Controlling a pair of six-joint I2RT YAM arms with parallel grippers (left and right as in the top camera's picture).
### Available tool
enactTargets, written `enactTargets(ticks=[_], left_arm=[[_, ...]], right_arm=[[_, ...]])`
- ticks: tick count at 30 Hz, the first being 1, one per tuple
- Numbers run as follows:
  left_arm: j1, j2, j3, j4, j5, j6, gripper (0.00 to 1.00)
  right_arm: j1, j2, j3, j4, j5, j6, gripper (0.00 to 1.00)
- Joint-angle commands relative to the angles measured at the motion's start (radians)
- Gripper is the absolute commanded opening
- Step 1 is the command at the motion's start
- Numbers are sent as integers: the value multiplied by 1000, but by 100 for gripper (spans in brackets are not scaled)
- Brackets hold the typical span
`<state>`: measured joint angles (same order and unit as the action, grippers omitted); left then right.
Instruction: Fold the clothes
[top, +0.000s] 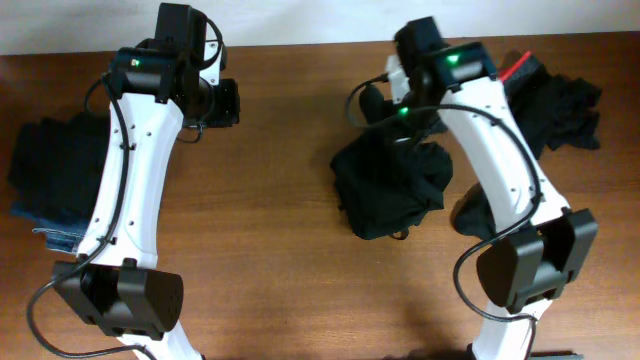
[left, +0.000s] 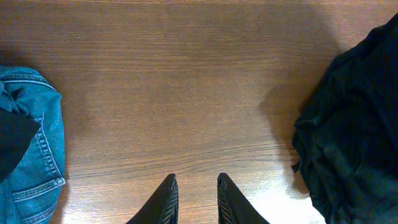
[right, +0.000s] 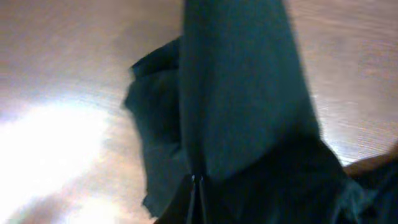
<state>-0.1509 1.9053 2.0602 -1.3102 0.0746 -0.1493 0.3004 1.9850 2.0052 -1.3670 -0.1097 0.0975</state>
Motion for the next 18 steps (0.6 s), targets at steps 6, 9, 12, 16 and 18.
enactTargets(ticks=[6,9,12,16,18], left_arm=[[5,-21,10,4,-3,9,22],[5,-21,10,4,-3,9,22],[5,-21,10,2,-3,9,22],[5,-21,10,-8,-3,9,21],[5,-21,10,-11,-3,9,21]], right_arm=[[183,13,-169,35,-50,-5,4],[236,13,-320,138,-71,43,4],[252,13,-433,231,-76,91,4],[244,13,-485,276,-78,96,14],[238,12,-482,284,-78,68,34]])
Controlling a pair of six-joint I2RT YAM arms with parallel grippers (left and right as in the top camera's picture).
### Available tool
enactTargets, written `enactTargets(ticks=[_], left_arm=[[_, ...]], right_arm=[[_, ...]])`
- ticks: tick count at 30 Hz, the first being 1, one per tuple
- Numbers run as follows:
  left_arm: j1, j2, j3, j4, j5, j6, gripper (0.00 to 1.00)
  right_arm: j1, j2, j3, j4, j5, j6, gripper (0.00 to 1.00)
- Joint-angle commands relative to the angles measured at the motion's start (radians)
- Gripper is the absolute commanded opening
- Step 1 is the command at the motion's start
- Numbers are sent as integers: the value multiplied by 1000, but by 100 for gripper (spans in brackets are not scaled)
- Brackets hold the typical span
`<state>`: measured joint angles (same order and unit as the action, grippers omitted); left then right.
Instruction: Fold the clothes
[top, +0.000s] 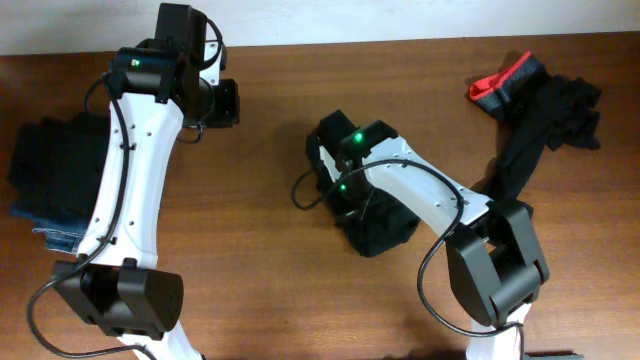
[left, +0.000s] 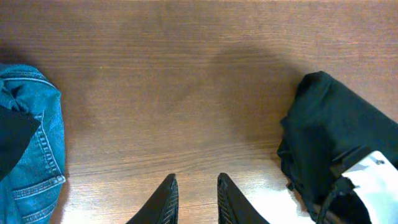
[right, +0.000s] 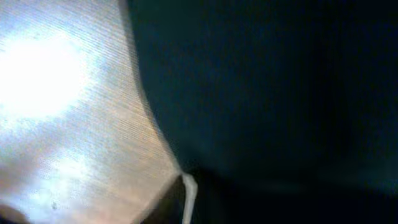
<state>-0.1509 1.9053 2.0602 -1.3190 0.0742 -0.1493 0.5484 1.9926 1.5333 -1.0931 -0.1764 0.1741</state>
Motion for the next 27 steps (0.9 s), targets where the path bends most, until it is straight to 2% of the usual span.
enactTargets(ticks=[1,3,5,9,13,14,18,19,23,27], left_arm=[[5,-21,10,-2,-3,9,21],[5,-21,10,-2,-3,9,22],[5,-21,10,-2,-3,9,22],[5,-21,10,0,-3,9,22],[5,-21,10,2,-3,9,22],[5,-21,10,2,-3,9,22],[5,-21,10,2,-3,9,22],[5,-21,10,2,-3,9,22],[5,-21,10,2,-3,9,22],[5,-21,10,11,-3,9,22]], right_arm=[[-13,0,-4,9,-12,-20,39],[-18,-10,21,-6,-12,-41,49],[-19,-29,57,-33,-12,-70,53],[-19,-93,148,-100,-12,-92,59],[-28,-161,223,-136,-11,-92,59],[-36,-180,237,-137,-11,-92,56],[-95,-225,253,-134,-11,-87,7],[-133,-225,253,-135,-11,-86,4],[-226,-190,224,-133,0,-61,4],[-293,-86,110,-118,-35,-62,4]])
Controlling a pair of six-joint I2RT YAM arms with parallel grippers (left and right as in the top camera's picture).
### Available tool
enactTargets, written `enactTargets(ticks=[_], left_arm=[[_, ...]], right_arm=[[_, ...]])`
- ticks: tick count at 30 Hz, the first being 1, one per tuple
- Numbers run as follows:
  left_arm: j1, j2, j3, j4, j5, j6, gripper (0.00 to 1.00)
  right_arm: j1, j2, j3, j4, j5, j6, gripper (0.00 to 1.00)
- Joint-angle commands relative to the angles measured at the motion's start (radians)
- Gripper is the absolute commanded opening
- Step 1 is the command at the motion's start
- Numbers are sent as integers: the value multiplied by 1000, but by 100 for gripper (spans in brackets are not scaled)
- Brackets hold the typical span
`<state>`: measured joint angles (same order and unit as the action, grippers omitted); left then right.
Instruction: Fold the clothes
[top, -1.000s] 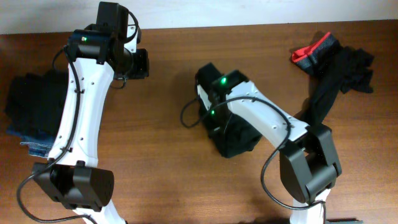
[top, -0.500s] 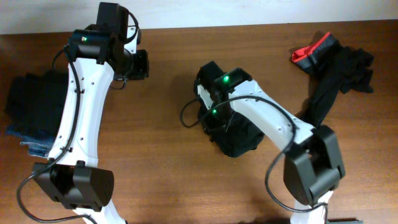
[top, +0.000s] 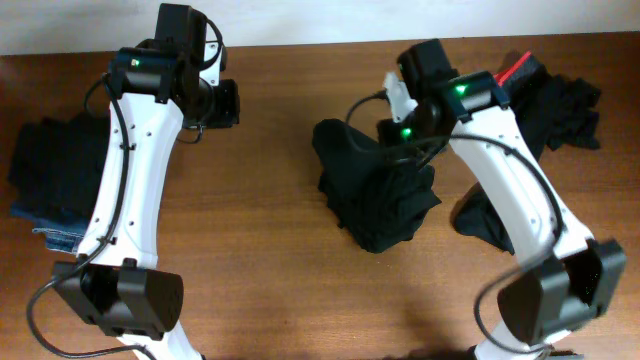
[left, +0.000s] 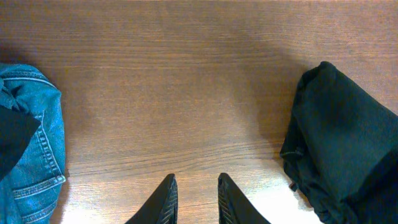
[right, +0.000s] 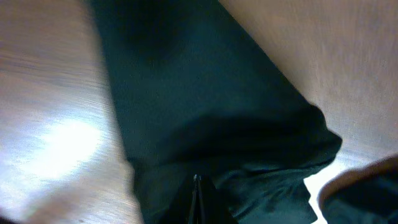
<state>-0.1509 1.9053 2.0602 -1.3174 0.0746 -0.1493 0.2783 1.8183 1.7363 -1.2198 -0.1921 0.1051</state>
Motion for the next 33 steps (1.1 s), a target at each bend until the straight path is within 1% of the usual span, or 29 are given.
enactTargets(ticks=[1,6,7,10,16,19,24,25,29,33], left_arm=[[5,-21,10,13,-3,9,22],[5,-21,10,20,-3,9,22],[5,-21,10,20,-3,9,22],[5,-21,10,24,15,9,22],[-28,-18,2,66,145,9,22],[-76,-1,-11,125,223,10,23],[-182,79,-55,222,288,9,22],[-204,105,-64,234,307,9,21],[-273,212,-67,237,323,8,12],[-301,293,-67,237,323,-18,10]], right_arm=[[-24,110,-124,8,-34,7,4],[3,165,-298,37,-138,4,4],[17,165,-350,66,-141,8,4],[38,165,-425,111,-141,24,4],[35,165,-436,128,-140,31,4],[35,165,-436,128,-137,31,4],[35,165,-436,127,-137,35,4],[35,165,-436,124,-137,47,4],[35,165,-436,124,-137,89,4],[35,165,-436,128,-137,95,4]])
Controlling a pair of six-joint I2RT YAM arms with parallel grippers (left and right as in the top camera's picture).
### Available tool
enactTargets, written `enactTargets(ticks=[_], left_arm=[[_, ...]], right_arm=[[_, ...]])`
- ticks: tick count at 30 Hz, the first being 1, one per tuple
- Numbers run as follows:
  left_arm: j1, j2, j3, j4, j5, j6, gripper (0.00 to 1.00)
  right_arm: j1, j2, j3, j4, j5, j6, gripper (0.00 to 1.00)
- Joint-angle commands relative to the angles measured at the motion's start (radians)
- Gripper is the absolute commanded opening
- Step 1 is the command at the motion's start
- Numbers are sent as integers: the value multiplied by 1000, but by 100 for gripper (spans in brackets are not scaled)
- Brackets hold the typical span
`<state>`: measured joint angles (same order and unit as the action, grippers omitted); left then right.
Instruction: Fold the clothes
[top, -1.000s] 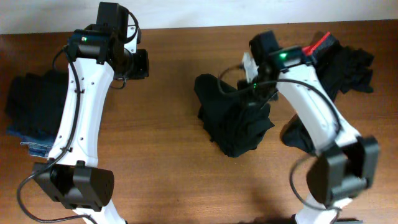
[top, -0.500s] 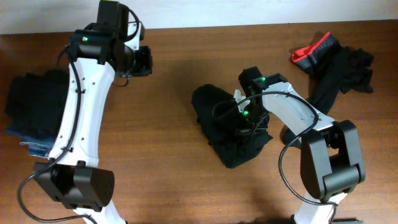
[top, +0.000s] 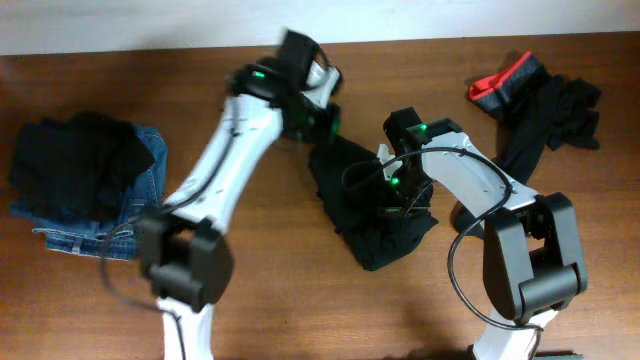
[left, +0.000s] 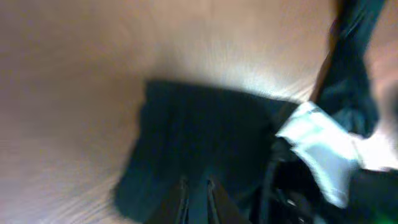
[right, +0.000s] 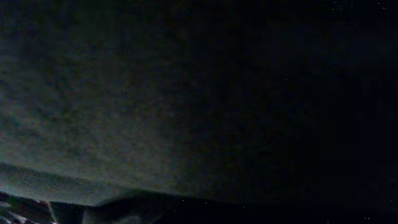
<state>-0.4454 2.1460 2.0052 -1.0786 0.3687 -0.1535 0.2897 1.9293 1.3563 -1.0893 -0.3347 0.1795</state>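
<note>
A crumpled black garment lies in the middle of the wooden table. My left gripper hovers at its far edge. In the left wrist view, which is blurred, the left gripper shows a narrow gap between its fingers, with the black garment behind them. My right gripper is down in the garment's middle. Dark cloth fills the right wrist view, and its fingers cannot be made out.
A stack of jeans with black cloth on top sits at the left edge. A heap of dark clothes with a red piece lies at the back right. More dark cloth lies under my right arm.
My left arm has swung from the back left to the far edge of the black garment, and its fingers stand closer together. My right gripper has dropped from above the garment into it.
My left gripper stayed at the back left through all earlier moments. My right gripper, shut on the black garment, held it up, then was low at its left side, then raised it again. Now both grippers are at the garment.
</note>
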Motion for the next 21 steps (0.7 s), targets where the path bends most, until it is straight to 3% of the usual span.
enactTargets(ticks=[1,14,21], left_arm=[[-11,66,-12,-1,29,-14,10],[-77,240,-12,-36,37,-62,6],[-71,240,-12,-32,27,-62,6]], right_arm=[[23,54,-56,-2,5,21,4],[24,39,-55,-29,6,9,4],[24,-48,-55,-195,11,18,4]])
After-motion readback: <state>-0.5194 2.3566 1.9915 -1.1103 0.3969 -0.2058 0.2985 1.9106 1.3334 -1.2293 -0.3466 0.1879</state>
